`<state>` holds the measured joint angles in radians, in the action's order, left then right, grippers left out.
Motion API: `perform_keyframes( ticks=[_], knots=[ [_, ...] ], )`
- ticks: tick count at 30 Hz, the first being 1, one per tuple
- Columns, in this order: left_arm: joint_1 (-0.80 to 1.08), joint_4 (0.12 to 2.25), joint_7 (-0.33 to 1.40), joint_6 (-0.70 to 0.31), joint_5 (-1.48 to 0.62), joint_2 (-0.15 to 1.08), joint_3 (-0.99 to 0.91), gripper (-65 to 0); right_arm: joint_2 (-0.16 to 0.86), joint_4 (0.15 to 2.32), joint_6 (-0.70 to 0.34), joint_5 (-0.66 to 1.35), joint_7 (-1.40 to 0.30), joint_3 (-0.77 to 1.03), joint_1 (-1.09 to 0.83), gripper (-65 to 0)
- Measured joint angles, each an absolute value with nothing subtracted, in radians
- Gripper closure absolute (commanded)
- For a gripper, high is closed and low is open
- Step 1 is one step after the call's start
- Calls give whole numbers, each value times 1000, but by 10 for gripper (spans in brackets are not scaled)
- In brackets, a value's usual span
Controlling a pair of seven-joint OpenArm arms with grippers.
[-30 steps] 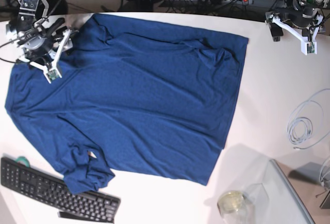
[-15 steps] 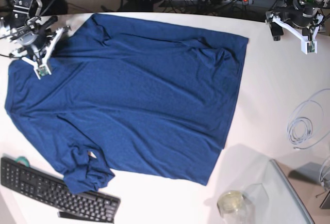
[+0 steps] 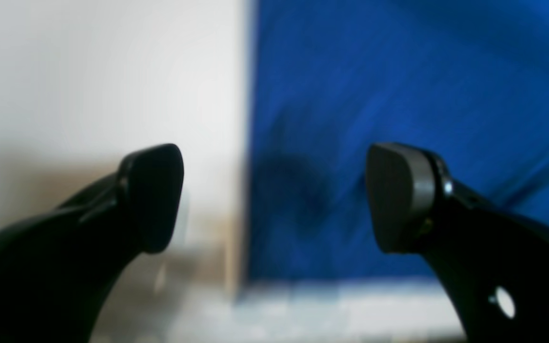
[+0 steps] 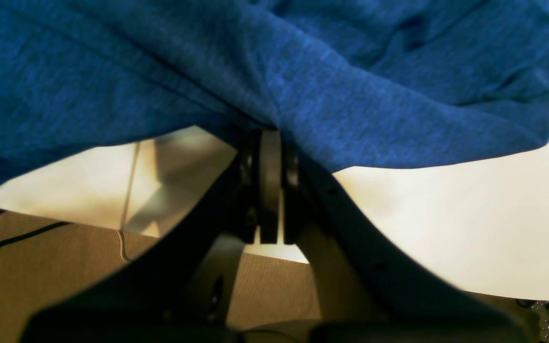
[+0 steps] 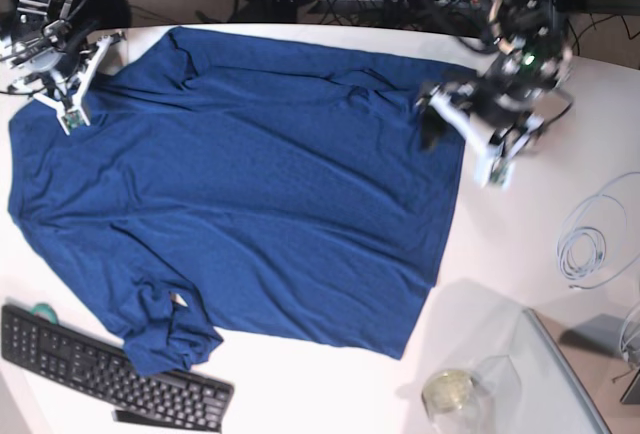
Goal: Layout the t-shirt on the table in an organized manner, then fold the t-shirt properly
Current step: 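Lower the left gripper onto the shirt side and grasp it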
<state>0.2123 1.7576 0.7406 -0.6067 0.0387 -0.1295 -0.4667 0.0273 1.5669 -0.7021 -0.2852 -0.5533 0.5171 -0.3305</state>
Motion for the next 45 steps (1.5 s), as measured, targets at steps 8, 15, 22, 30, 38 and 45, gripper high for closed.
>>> perform_keyframes(
  ticks=[8, 15, 22, 30, 38, 45],
  knots=[
    [-53, 1333, 677, -418, 44, -131, -252, -569, 27, 1567, -702, -286, -556, 517, -353, -2],
    [-63, 1213, 590, -332, 41, -103, -226, -569, 30, 1568, -702, -285, -553, 519, -373, -2],
    [-64, 1206, 586, -332, 37, -79, -224, -569, 56, 1569, -701, -284, -626, 576, -366, -2],
    [-64, 1193, 570, -321, 37, -55, -223, -569, 49, 1569, -701, -277, -674, 598, -363, -6],
    [-15, 1289, 595, -323, 29, -59, -232, -569, 48, 1581, -701, -278, -731, 599, -364, -254],
    [19, 1465, 620, -322, 28, -60, -232, -569, 34, 1706, -704, -272, -735, 680, -301, -293]
  ],
)
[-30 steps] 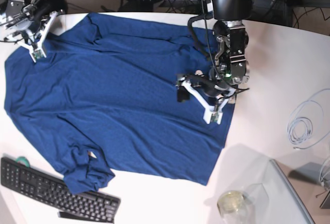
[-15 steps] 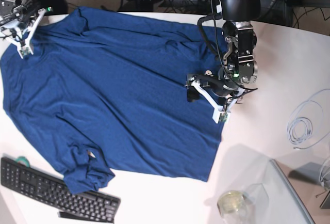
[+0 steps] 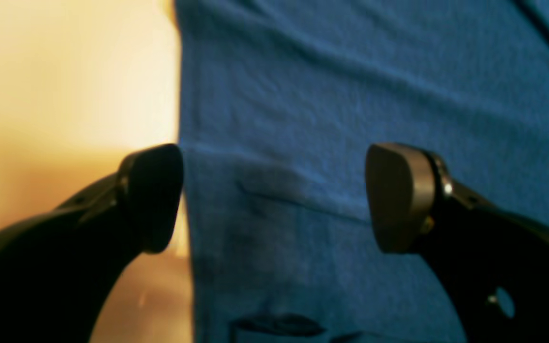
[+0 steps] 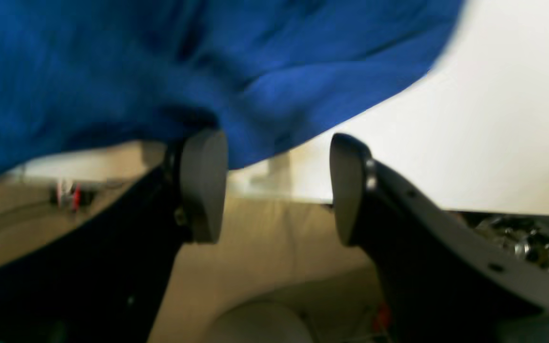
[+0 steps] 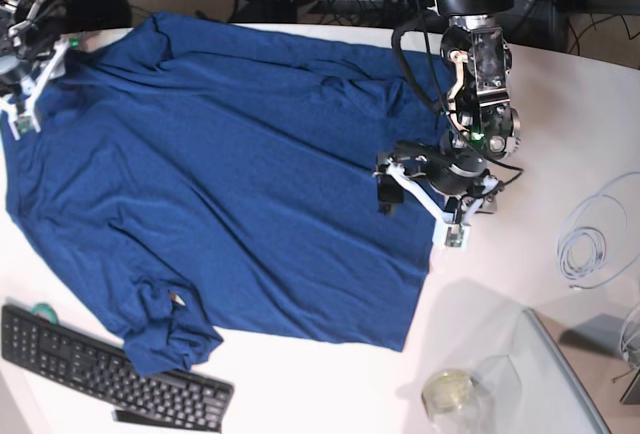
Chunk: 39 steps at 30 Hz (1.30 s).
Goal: Layout the t-shirt on the table in an organized manner, then fold the t-shirt properly
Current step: 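Lower the left gripper onto the shirt side and grasp it, then hold the shirt with the right gripper and pull the left gripper outward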
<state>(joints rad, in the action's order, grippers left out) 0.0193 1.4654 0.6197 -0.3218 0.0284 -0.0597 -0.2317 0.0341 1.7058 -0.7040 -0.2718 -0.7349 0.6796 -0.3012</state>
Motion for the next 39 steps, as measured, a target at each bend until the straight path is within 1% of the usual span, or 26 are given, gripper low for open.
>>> perform_keyframes(
  ticks=[2, 4, 5, 7, 8, 10, 11, 12, 15, 17, 21, 26, 30, 32, 39],
  knots=[
    [10, 1436, 618, -323, 29, -62, -225, -569, 44, 1663, -702, -288, -733, 717, -231, -264],
    [-20, 1354, 603, -325, 39, -76, -225, -569, 62, 1575, -697, -282, -719, 710, -167, -230],
    [-34, 1308, 579, -323, 41, -78, -226, -569, 63, 1534, -697, -278, -716, 707, -146, -228],
    [-52, 1236, 548, -326, 38, -80, -223, -569, 61, 1512, -698, -269, -720, 677, -155, -263],
    [-52, 1218, 538, -332, 35, -80, -222, -569, 61, 1523, -698, -272, -721, 659, -175, -293],
    [-42, 1206, 525, -332, 39, -72, -225, -569, 60, 1584, -698, -281, -736, 611, -239, -360],
    [-38, 1206, 518, -332, 37, -71, -232, -569, 62, 1620, -700, -285, -738, 581, -268, -386],
    [-38, 1204, 515, -328, 37, -67, -234, -569, 66, 1650, -699, -285, -738, 547, -290, -396],
    [-43, 1200, 516, -329, 38, -47, -228, -569, 68, 1683, -698, -266, -723, 443, -320, -398],
    [-43, 1200, 515, -328, 37, -41, -235, -569, 62, 1679, -698, -262, -715, 411, -327, -396],
    [-42, 1200, 516, -327, 38, -27, -228, -569, 66, 1639, -700, -273, -734, 407, -334, -396],
    [-42, 1199, 516, -328, 37, -20, -225, -569, 66, 1647, -699, -270, -727, 403, -348, -395],
    [-51, 1171, 495, -328, 37, -14, -224, -569, 65, 1679, -700, -270, -735, 403, -381, -357],
    [-63, 1147, 479, -328, 34, -13, -224, -569, 63, 1679, -700, -270, -735, 403, -377, -356],
    [-64, 1145, 477, -329, 33, -5, -223, -569, 61, 1703, -700, -268, -735, 324, -403, -356]
  ],
)
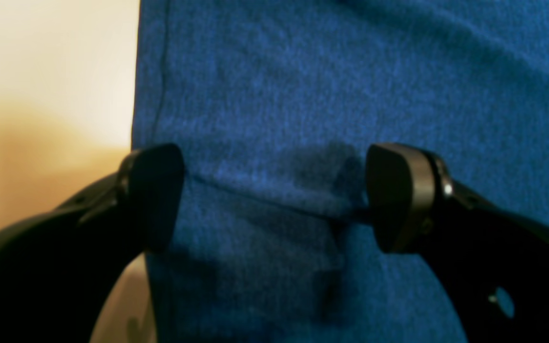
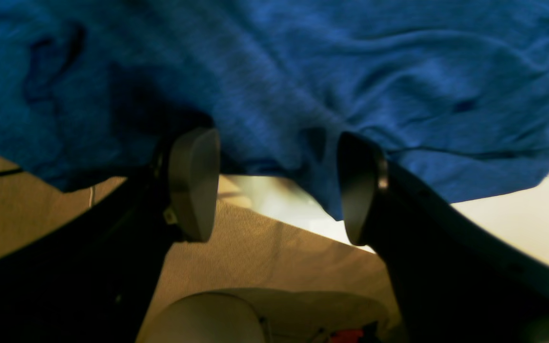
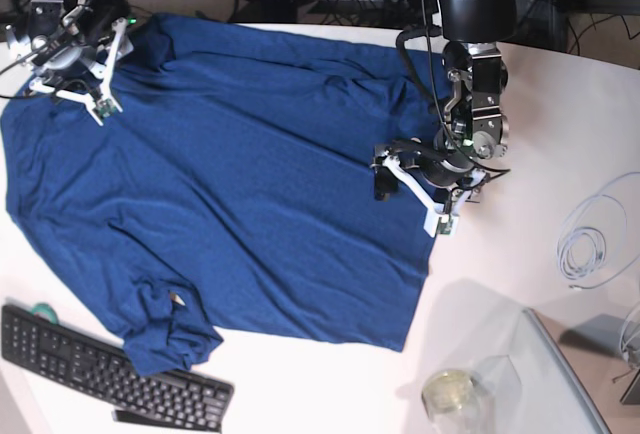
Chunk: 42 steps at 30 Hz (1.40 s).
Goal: Layout the t-shirt on the table in an organized manner, then fold the t-shirt properly
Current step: 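Hold the shirt with the right gripper and pull the left gripper outward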
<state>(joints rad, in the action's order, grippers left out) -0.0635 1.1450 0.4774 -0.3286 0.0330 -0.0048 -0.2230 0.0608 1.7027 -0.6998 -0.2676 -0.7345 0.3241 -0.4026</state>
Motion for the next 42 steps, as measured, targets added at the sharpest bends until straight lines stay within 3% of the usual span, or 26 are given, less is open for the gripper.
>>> perform_keyframes(
  ticks=[4, 9, 11, 12, 30, 32, 37, 42],
  knots=[
    [-64, 1145, 478, -330, 30, 0, -223, -569, 64, 1660, -699, -269, -728, 314, -384, -333],
    [-64, 1143, 478, -334, 28, 6, -223, -569, 64, 1614, -700, -270, -727, 316, -368, -71],
    [-63, 1143, 478, -336, 29, 6, -223, -569, 66, 1616, -699, -270, -729, 317, -369, -12],
    [-63, 1143, 478, -337, 29, 6, -223, -569, 66, 1626, -699, -270, -733, 316, -376, -12],
    [-64, 1141, 475, -337, 29, 9, -223, -569, 65, 1674, -699, -266, -828, 312, -444, -24],
    [-63, 1141, 474, -337, 29, 9, -223, -569, 65, 1671, -699, -266, -828, 312, -445, -75],
    [-60, 1145, 474, -337, 29, 9, -223, -569, 46, 1671, -700, -270, -835, 319, -441, -357],
    [-28, 1223, 531, -333, 30, 10, -233, -569, 35, 1731, -699, -269, -839, 330, -444, -360]
  ],
)
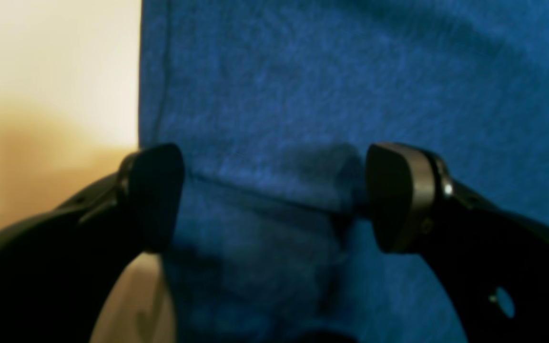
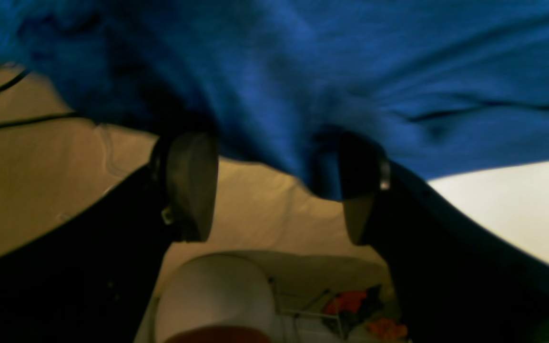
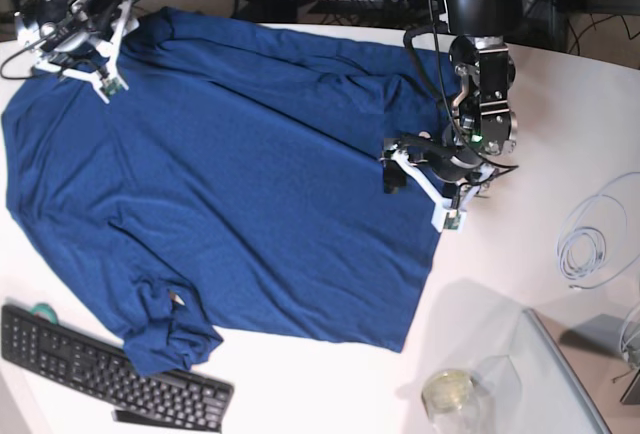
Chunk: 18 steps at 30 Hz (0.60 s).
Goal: Layout the t-shirt on the table in an organized manner, then fold the t-shirt properly
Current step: 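Hold the shirt with the right gripper and pull the left gripper outward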
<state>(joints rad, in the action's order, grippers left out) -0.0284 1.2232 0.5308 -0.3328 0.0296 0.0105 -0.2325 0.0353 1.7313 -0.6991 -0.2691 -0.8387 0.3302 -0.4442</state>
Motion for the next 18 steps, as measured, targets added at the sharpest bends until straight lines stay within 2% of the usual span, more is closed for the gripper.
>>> perform_keyframes(
  ticks=[8, 12, 14, 17, 18],
  knots=[
    [22, 1485, 625, -332, 24, 10, -234, -569, 49, 1813, -699, -269, -835, 577, -332, -362],
    [13, 1466, 619, -327, 28, 6, -230, -569, 84, 1650, -700, -279, -837, 654, -222, -356],
    [-17, 1372, 616, -319, 46, -18, -220, -569, 107, 1515, -698, -268, -825, 677, -143, -282],
    [-42, 1251, 551, -344, 22, -45, -207, -569, 118, 1388, -698, -266, -747, 715, -65, -101],
    [-42, 1227, 539, -343, 25, -46, -210, -569, 118, 1366, -698, -266, -736, 725, -57, -62]
  ],
)
